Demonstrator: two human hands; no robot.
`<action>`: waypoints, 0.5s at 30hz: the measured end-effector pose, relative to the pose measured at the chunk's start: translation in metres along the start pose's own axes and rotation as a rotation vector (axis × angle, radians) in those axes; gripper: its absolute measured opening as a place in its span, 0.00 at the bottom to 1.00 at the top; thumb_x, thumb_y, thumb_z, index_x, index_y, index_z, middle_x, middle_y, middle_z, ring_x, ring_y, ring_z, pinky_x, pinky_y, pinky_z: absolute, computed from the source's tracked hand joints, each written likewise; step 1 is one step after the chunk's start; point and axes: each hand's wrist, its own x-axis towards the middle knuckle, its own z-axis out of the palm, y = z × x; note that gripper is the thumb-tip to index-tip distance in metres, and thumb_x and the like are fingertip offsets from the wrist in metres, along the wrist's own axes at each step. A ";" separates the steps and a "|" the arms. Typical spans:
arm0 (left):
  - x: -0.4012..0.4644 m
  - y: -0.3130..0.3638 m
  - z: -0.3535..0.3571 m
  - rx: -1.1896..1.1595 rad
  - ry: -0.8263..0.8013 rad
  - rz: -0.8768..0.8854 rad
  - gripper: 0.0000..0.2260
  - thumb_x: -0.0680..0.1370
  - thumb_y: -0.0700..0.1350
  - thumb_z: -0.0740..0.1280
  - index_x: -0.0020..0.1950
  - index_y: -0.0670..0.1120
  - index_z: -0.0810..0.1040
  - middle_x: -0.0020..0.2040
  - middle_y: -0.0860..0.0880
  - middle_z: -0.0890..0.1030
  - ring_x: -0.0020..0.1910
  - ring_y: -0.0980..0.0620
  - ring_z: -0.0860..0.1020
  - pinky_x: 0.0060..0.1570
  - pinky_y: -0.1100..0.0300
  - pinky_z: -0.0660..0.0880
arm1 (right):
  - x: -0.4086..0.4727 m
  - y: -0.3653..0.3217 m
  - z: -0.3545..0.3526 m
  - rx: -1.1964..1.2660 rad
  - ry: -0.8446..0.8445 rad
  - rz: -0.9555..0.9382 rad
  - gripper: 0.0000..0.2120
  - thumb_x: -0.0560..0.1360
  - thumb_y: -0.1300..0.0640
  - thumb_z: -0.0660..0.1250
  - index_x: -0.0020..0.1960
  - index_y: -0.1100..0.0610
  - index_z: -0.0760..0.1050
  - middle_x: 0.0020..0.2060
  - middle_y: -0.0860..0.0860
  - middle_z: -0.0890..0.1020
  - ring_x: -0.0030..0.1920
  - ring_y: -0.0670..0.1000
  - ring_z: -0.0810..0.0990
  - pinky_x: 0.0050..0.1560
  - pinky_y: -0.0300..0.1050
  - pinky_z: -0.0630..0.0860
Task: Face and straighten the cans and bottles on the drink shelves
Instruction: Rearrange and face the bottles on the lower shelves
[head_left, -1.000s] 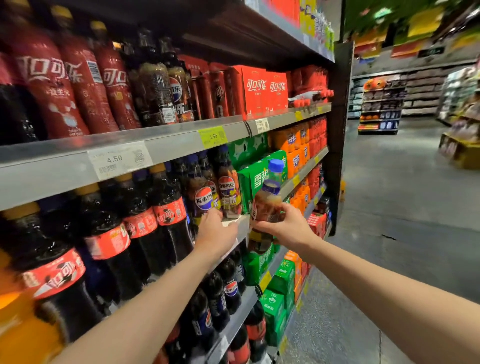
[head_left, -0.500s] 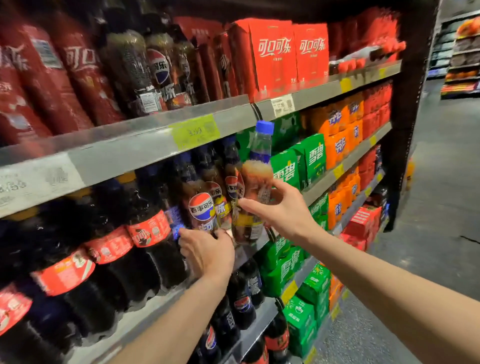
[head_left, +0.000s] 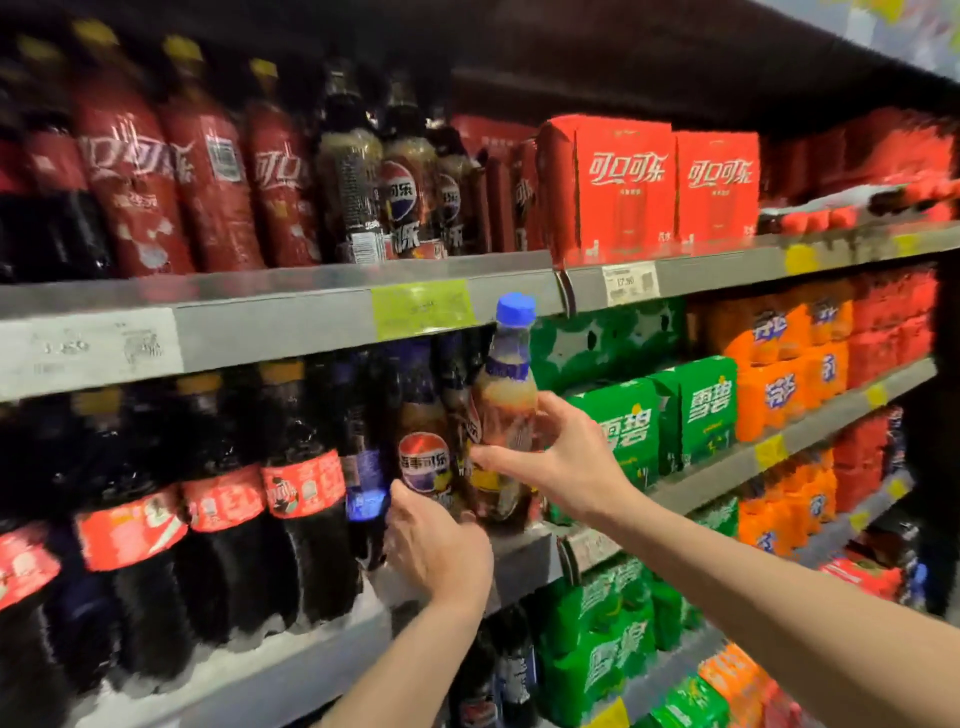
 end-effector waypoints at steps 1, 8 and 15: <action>0.001 -0.001 0.002 0.019 0.024 0.000 0.36 0.71 0.35 0.71 0.76 0.41 0.59 0.70 0.36 0.69 0.69 0.35 0.69 0.69 0.44 0.64 | -0.003 0.006 0.002 0.011 0.010 0.003 0.27 0.62 0.41 0.83 0.57 0.47 0.80 0.47 0.41 0.87 0.49 0.40 0.84 0.55 0.48 0.81; -0.006 -0.006 -0.008 0.073 0.127 0.024 0.23 0.74 0.42 0.69 0.66 0.42 0.66 0.64 0.38 0.73 0.63 0.35 0.72 0.60 0.45 0.71 | -0.015 0.029 0.010 0.019 -0.012 0.012 0.30 0.59 0.36 0.81 0.56 0.48 0.81 0.45 0.43 0.87 0.47 0.43 0.84 0.51 0.42 0.79; -0.022 -0.017 -0.021 0.085 0.179 0.103 0.20 0.75 0.49 0.70 0.63 0.45 0.69 0.60 0.41 0.76 0.59 0.38 0.76 0.58 0.44 0.76 | -0.026 0.022 0.023 -0.066 -0.077 0.000 0.29 0.69 0.39 0.77 0.64 0.52 0.76 0.51 0.43 0.77 0.54 0.46 0.78 0.52 0.39 0.71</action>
